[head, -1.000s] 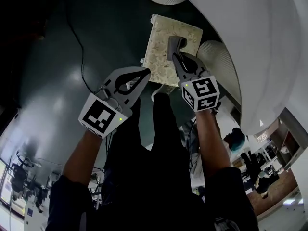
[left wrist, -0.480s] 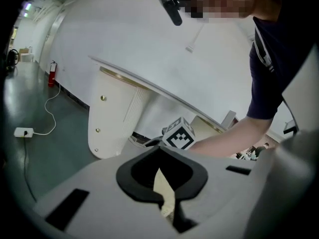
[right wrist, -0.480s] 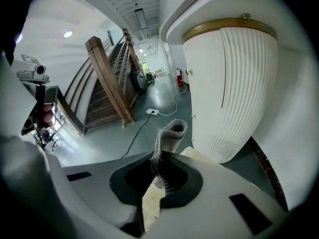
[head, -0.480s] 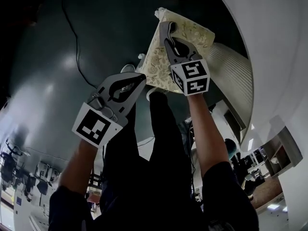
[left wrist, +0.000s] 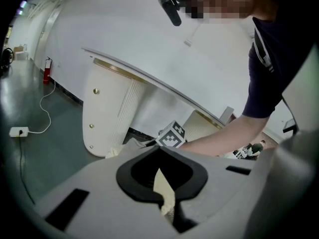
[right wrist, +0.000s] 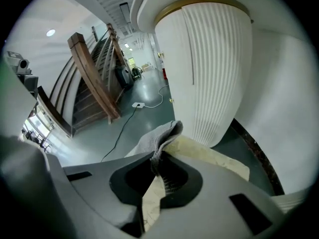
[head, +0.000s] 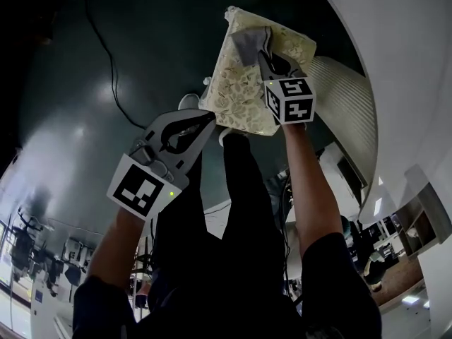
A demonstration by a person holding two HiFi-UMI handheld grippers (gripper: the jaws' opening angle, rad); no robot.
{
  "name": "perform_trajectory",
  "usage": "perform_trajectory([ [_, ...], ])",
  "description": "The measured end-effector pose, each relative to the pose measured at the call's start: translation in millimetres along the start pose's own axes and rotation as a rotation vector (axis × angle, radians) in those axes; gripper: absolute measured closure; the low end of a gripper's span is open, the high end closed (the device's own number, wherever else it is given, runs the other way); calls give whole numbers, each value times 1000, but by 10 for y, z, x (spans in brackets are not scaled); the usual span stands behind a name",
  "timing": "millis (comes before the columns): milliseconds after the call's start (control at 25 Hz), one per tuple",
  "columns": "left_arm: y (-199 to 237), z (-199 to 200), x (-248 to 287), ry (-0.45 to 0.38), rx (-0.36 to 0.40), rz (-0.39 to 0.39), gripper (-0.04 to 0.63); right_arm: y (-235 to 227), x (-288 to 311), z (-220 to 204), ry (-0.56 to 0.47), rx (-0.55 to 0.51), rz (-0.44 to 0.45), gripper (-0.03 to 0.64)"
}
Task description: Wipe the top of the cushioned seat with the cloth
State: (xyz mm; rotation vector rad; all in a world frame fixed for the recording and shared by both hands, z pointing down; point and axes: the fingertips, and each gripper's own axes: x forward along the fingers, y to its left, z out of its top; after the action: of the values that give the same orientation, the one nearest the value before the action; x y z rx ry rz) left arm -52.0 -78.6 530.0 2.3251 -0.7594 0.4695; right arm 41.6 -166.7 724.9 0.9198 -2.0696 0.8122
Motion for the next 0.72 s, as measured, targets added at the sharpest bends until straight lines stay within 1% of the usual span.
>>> perform_trajectory([
  [160, -111, -1, 140, 16, 7, -21, 588, -243, -124, -167, 5, 27, -36, 583],
  [400, -296, 22, 364, 32, 26, -54, 588, -616, -376, -341, -5, 94, -104, 583],
  [720, -615, 55, 623, 49, 60, -110, 588, -984, -734, -634, 0, 136, -173, 583],
])
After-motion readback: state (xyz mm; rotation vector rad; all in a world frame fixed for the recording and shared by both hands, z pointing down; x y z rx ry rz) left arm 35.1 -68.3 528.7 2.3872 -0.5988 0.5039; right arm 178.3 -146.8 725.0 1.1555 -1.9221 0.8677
